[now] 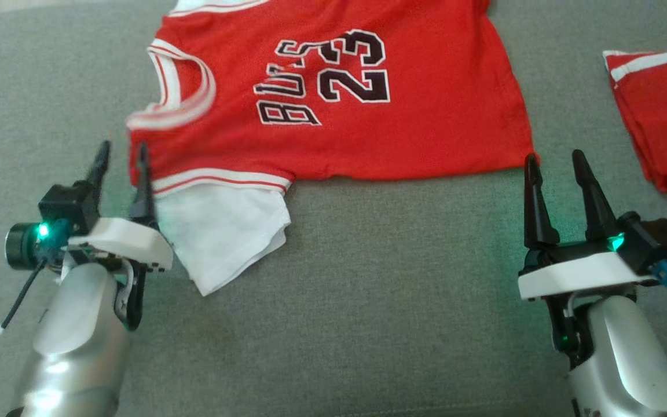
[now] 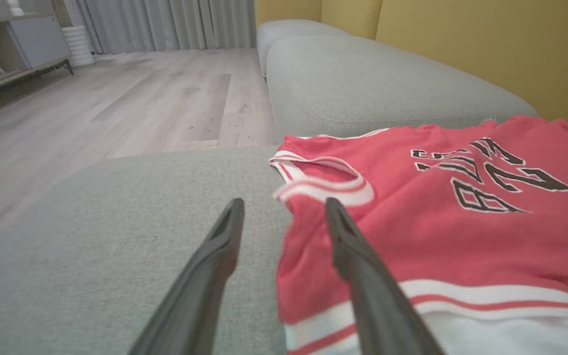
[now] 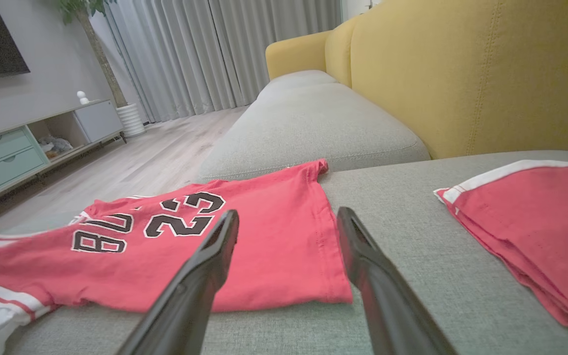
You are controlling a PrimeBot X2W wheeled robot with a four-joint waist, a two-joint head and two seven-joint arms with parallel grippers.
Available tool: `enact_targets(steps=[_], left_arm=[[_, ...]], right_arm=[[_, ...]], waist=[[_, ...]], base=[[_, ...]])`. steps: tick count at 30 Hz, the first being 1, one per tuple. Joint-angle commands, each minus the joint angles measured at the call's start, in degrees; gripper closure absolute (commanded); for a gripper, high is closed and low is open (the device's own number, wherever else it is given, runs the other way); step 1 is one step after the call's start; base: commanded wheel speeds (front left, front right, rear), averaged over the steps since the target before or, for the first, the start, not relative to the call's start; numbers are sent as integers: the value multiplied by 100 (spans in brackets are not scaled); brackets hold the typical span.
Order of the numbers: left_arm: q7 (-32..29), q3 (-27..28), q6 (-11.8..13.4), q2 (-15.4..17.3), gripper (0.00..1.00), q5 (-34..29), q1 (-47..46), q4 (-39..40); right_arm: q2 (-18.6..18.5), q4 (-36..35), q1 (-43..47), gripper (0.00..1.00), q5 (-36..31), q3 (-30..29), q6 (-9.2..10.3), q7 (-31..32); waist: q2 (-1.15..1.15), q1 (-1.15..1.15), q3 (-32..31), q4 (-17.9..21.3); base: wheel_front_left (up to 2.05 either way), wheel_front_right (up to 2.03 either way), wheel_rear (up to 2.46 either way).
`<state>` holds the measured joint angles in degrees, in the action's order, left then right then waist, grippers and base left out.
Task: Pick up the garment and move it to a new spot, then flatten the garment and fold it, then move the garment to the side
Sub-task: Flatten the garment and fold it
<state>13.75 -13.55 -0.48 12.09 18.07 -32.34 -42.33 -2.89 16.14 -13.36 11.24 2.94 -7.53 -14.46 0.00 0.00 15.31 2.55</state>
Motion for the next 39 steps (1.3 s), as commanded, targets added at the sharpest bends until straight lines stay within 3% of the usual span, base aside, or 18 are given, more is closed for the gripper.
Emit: enact_targets(steps=[1, 22, 30, 39], left_arm=[[69, 182, 51, 204, 0, -41, -55, 171], [124, 198, 251, -640, 0, -352, 2437, 2744], [84, 166, 171, -647, 0, -370, 2411, 2681], [-752, 22, -187, -581, 0, -105, 1845, 1690]], right_arm=[[1, -136, -8, 0, -20, 139, 4, -53], [2, -94, 492, 0, -66, 22, 4, -53], [2, -162, 474, 0, -81, 90, 4, -53], [2, -236, 355, 0, -172, -3, 4, -53]], waist=[[0, 0, -82, -38], [0, 0, -986, -595], [0, 0, -841, -558], [0, 0, -314, -358]], base=[[0, 0, 0], [0, 0, 0], [0, 0, 0], [0, 0, 0]])
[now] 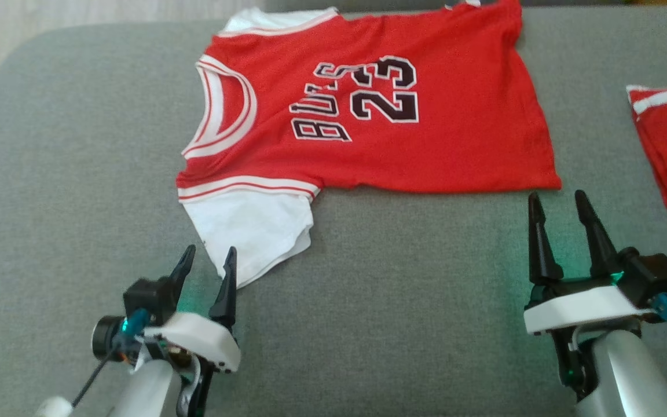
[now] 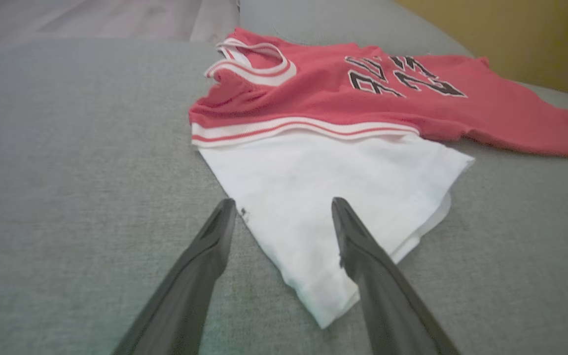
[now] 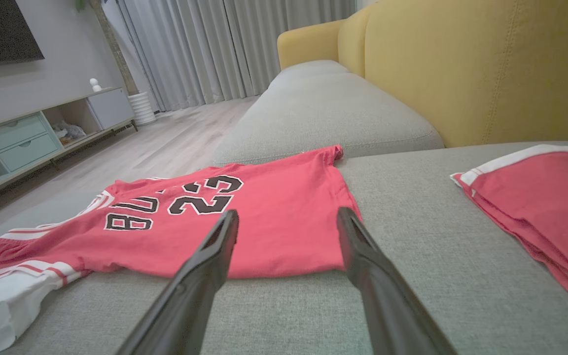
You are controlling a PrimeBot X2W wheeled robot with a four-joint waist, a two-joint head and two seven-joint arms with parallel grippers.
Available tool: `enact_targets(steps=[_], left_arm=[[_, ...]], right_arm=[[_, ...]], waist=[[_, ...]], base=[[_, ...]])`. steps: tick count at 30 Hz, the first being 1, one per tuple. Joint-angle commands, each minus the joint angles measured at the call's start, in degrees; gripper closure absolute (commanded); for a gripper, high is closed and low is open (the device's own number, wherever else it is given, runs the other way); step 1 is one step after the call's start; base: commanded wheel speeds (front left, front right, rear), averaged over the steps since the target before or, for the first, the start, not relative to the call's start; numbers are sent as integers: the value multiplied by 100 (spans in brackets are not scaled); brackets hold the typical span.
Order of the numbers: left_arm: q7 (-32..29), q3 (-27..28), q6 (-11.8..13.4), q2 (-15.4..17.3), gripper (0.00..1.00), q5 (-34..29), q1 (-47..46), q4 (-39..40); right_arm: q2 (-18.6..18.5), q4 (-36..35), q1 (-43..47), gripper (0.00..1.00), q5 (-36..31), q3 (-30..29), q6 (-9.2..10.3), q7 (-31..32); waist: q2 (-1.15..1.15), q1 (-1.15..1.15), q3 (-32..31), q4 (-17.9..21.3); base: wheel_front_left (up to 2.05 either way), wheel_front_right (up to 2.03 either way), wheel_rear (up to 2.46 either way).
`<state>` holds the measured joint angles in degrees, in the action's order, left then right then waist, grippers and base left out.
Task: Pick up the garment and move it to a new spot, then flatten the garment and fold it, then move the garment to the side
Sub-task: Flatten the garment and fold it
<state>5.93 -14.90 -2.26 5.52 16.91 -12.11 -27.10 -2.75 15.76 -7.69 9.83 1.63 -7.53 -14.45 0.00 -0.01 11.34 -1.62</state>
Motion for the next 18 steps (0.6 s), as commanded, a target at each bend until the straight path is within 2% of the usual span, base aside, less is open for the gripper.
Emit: enact_targets(steps=[1, 5, 11, 12, 14, 15, 18], left_arm=[[-43, 166, 6, 77, 0, 29, -239, 37], [-270, 210, 122, 68, 0, 85, -424, -403], [-589, 100, -27, 38, 0, 202, -518, -870], [-692, 62, -68, 30, 26, 226, -513, -931], [-835, 2, -127, 16, 95, 269, -499, -988], [-886, -20, -145, 12, 100, 286, -491, -1001], [-874, -56, -173, 27, 100, 301, -468, -972]], right_arm=[[-13, -205, -227, 0, -35, 122, 4, -55], [-13, -226, -274, 0, -19, 107, 4, -55], [-13, -238, -291, 0, 14, 106, 4, -55], [-13, -231, -293, 0, 23, 105, 4, -55], [-13, -209, -294, 0, 35, 102, 4, -55], [-13, -194, -296, 0, 40, 97, 4, -55], [-13, -149, -302, 0, 64, 96, 4, -55]], waist=[[0, 1, 133, 81], [0, 1, 258, 146], [0, 1, 304, 183], [0, 1, 295, 184], [0, 1, 265, 182], [0, 1, 244, 176], [0, 1, 155, 157]], base=[[0, 0, 0], [0, 0, 0], [0, 0, 0], [0, 0, 0], [0, 0, 0], [0, 0, 0], [0, 0, 0]])
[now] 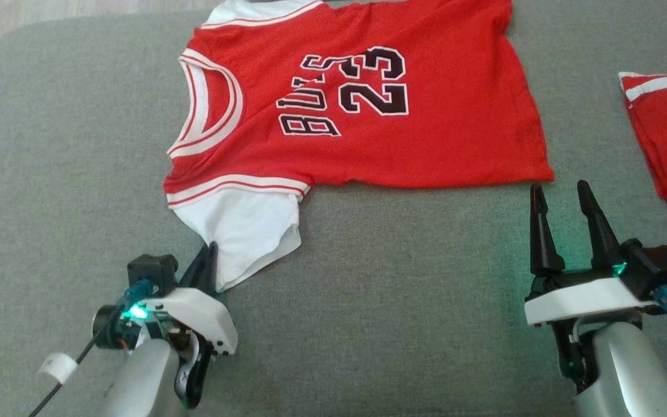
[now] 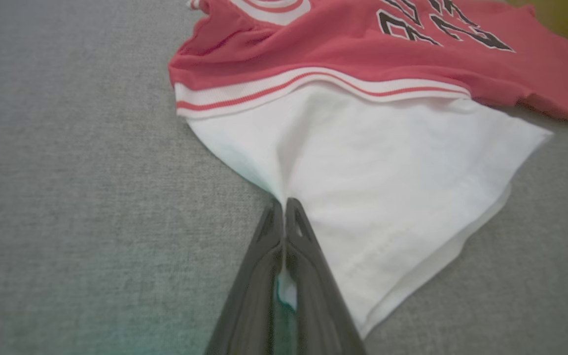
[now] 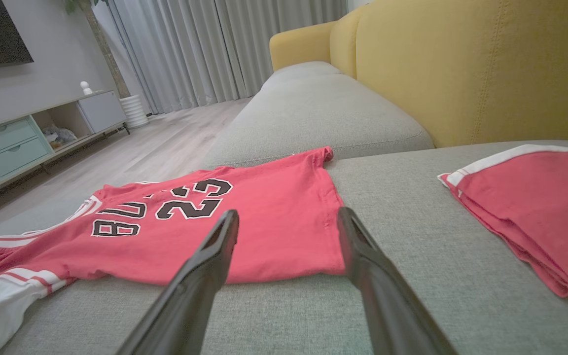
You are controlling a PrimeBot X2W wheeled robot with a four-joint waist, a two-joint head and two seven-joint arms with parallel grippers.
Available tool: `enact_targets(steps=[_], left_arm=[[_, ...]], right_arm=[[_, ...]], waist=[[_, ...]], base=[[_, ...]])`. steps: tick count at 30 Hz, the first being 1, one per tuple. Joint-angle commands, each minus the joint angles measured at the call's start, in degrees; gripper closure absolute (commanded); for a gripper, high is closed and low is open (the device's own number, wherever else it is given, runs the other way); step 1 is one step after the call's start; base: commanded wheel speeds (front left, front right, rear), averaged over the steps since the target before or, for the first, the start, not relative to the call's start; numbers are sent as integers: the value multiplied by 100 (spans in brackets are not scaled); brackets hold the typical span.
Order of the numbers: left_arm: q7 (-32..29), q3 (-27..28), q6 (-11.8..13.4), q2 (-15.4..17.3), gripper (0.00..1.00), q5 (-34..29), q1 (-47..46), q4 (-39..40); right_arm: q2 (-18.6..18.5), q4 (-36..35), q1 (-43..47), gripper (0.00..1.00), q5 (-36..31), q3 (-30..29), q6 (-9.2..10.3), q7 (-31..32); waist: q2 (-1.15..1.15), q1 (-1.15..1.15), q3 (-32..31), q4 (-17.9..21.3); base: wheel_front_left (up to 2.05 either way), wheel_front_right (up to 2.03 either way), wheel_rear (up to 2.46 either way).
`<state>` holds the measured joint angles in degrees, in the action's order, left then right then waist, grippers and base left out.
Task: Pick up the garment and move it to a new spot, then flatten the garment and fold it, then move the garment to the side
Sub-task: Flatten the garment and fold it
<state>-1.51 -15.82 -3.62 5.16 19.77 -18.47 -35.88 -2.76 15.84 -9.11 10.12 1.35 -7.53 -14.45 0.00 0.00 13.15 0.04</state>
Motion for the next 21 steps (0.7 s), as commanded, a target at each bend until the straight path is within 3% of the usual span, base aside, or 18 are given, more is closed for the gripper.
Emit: enact_targets(steps=[1, 11, 21], left_arm=[[-66, 40, -34, 75, 100, 14, 167, -55], [1351, 262, 44, 135, 100, 4, 196, 967], [1610, 278, 67, 102, 100, -93, 269, 2031]], right_arm=[[-11, -139, -161, 0, 43, 126, 4, -55], [-11, 442, -313, 0, -141, -192, 4, 141], [-11, 1688, -1223, 0, 35, -909, 4, 908]], waist=[[0, 0, -61, -16], [0, 0, -452, -138], [0, 0, -299, -390]], base=[[0, 0, 0], [0, 0, 0], [0, 0, 0]])
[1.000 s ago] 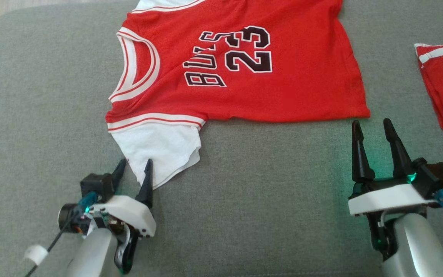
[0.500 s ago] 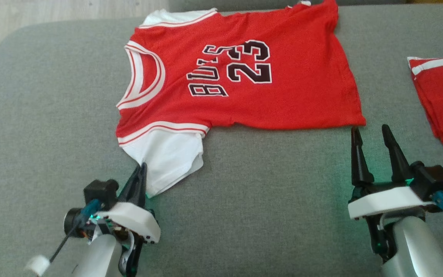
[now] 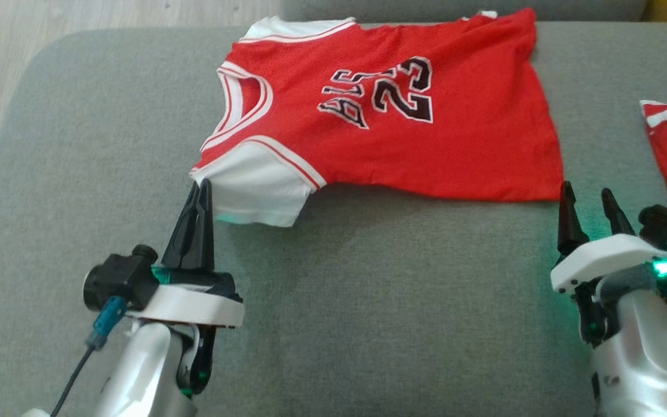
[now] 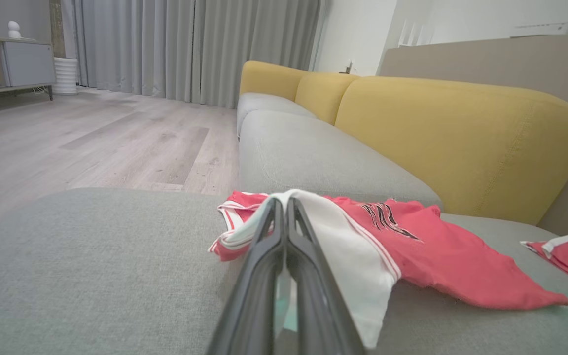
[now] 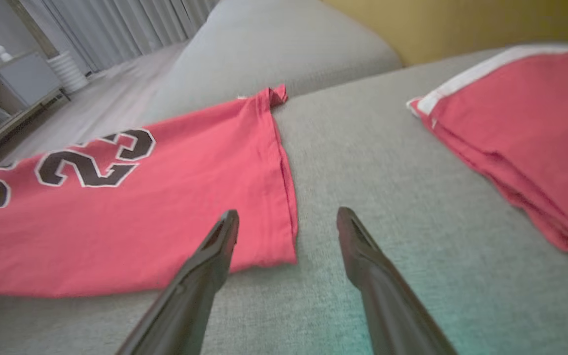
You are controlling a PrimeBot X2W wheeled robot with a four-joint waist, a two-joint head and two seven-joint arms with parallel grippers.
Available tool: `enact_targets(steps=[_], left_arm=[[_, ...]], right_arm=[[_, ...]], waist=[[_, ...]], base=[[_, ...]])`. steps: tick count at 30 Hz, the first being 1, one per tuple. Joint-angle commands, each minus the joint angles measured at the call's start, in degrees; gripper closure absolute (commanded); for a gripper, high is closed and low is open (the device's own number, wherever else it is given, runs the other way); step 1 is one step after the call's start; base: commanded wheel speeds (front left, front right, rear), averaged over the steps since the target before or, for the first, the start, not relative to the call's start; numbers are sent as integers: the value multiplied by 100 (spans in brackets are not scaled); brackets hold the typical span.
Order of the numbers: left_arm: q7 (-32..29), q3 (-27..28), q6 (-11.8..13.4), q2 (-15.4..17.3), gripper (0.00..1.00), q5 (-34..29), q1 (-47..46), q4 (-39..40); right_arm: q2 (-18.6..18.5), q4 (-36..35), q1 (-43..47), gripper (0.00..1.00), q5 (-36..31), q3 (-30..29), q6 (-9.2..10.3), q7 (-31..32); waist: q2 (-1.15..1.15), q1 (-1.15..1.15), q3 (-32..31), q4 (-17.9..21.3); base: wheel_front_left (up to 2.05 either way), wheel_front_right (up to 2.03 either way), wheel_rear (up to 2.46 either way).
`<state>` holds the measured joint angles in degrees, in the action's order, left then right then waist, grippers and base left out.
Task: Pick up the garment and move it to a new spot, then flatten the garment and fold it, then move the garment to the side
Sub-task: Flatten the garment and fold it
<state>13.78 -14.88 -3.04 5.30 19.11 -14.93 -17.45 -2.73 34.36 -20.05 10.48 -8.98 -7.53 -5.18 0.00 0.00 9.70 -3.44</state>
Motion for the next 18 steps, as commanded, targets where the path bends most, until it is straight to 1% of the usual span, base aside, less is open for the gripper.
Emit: enact_targets(steps=[1, 6, 8, 9, 12, 13, 14, 18], left_arm=[[88, 173, 3, 79, 100, -38, -84, 270], [106, 86, -44, 33, 100, -68, -93, 491], [109, 58, -70, 24, 100, -69, -109, 512], [112, 44, -89, 19, 100, -71, -130, 505], [115, 48, -109, 18, 100, -69, -160, 464], [116, 53, -114, 19, 100, -67, -168, 443], [117, 60, -118, 21, 100, -67, -173, 421], [119, 142, -100, 50, 100, -37, -141, 284]], right_arm=[[-15, 20, -244, 0, -19, 62, 4, 14], [-15, 1021, -762, 0, -291, -262, 4, 59], [-15, 1370, -928, 0, -397, -236, 4, 16], [-15, 1682, -1036, 0, -494, -172, 4, -18], [-15, 2082, -1150, 1, -572, -57, 4, -108], [-15, 2194, -1183, 55, -575, -33, 4, -156], [-15, 2300, -1216, 100, -572, -7, 4, -213], [-15, 2606, -1344, 100, -414, 186, 4, -561]], waist=[[0, 0, 84, -73], [0, 0, 237, -230], [0, 0, 283, -280], [0, 0, 308, -313], [0, 0, 315, -329], [0, 0, 308, -327], [0, 0, 290, -322], [0, 0, 127, -246]], base=[[0, 0, 0], [0, 0, 0], [0, 0, 0], [0, 0, 0], [0, 0, 0], [0, 0, 0], [0, 0, 0], [0, 0, 0]])
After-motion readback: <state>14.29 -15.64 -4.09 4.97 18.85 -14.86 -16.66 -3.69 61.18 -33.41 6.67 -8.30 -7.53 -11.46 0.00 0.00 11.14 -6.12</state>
